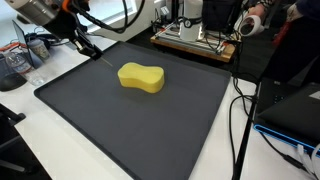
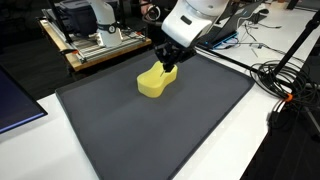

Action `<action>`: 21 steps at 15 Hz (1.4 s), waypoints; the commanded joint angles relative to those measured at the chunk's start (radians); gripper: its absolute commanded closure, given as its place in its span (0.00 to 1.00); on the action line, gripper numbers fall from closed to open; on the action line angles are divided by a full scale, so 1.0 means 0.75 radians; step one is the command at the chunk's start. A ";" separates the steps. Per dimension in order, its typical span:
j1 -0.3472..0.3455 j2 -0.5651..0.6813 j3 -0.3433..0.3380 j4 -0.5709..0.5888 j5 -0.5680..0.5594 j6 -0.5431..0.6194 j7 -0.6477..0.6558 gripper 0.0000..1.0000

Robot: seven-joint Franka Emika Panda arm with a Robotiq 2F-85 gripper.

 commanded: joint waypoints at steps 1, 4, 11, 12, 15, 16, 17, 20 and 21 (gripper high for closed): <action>-0.108 0.032 0.060 0.067 0.128 -0.038 -0.105 0.97; -0.167 -0.005 0.075 -0.002 0.169 0.039 -0.192 0.97; -0.286 -0.114 0.122 -0.249 0.250 0.316 -0.444 0.97; -0.305 -0.147 0.125 -0.318 0.264 0.362 -0.472 0.97; -0.347 -0.241 0.126 -0.502 0.291 0.480 -0.547 0.97; -0.360 -0.273 0.126 -0.561 0.302 0.519 -0.568 0.97; -0.371 -0.306 0.124 -0.619 0.312 0.560 -0.587 0.97; -0.408 -0.409 0.129 -0.795 0.367 0.669 -0.658 0.97; -0.375 -0.442 0.068 -0.846 0.416 0.694 -0.703 0.97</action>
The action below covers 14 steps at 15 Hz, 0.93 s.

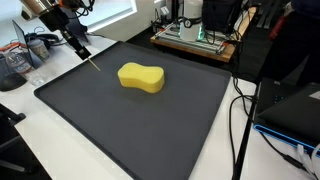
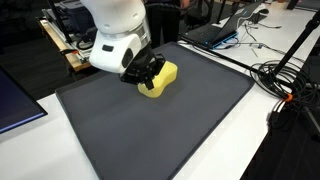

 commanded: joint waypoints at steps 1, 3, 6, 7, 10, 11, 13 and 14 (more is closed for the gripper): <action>-0.006 -0.201 -0.045 -0.316 0.136 0.145 -0.133 0.97; -0.008 -0.271 -0.062 -0.437 0.196 0.203 -0.203 0.97; -0.009 -0.379 -0.092 -0.629 0.284 0.305 -0.290 0.97; -0.008 -0.417 -0.102 -0.694 0.312 0.343 -0.316 0.97; -0.013 -0.536 -0.130 -0.894 0.416 0.442 -0.425 0.97; -0.012 -0.579 -0.141 -0.962 0.451 0.474 -0.462 0.97; -0.006 -0.673 -0.167 -1.103 0.518 0.538 -0.541 0.97; 0.002 -0.722 -0.181 -1.173 0.541 0.572 -0.574 0.97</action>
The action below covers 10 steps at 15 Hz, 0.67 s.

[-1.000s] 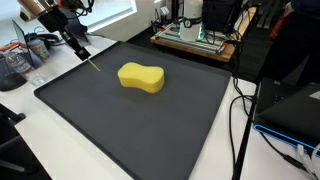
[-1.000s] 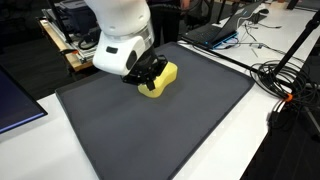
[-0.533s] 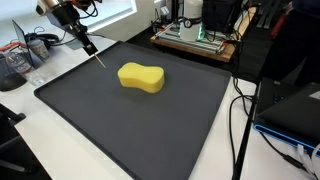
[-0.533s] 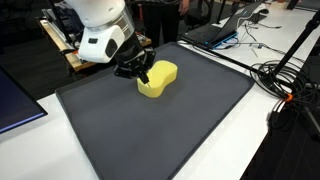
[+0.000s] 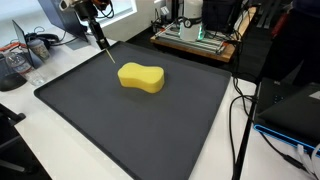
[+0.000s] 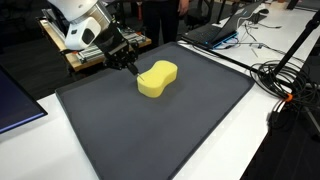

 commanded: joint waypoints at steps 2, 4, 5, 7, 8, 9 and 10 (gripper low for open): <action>0.034 -0.297 -0.063 -0.401 0.133 0.175 -0.174 0.97; 0.065 -0.412 -0.088 -0.547 0.145 0.273 -0.191 0.97; 0.081 -0.476 -0.097 -0.621 0.162 0.320 -0.218 0.97; 0.130 -0.605 -0.111 -0.762 0.189 0.449 -0.247 0.97; 0.161 -0.661 -0.115 -0.823 0.189 0.513 -0.250 0.97; 0.198 -0.722 -0.113 -0.890 0.176 0.597 -0.235 0.97; 0.235 -0.774 -0.110 -0.945 0.156 0.666 -0.216 0.97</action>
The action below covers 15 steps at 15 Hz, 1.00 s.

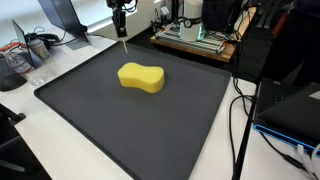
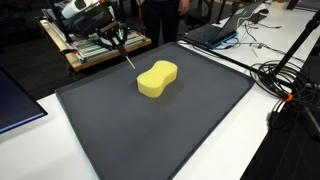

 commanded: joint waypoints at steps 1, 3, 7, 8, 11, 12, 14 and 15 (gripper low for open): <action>0.147 -0.269 -0.012 -0.273 -0.009 0.254 0.018 0.97; 0.226 -0.347 0.003 -0.360 -0.064 0.369 0.072 0.97; 0.147 -0.350 0.274 -0.347 -0.087 0.503 0.134 0.97; 0.128 -0.359 0.340 -0.343 -0.110 0.521 0.159 0.97; -0.010 -0.360 0.608 -0.325 -0.254 0.573 0.308 0.97; -0.088 -0.378 0.719 -0.321 -0.336 0.550 0.385 0.97; -0.236 -0.452 0.932 -0.313 -0.518 0.465 0.562 0.97; -0.289 -0.499 1.026 -0.309 -0.574 0.411 0.631 0.97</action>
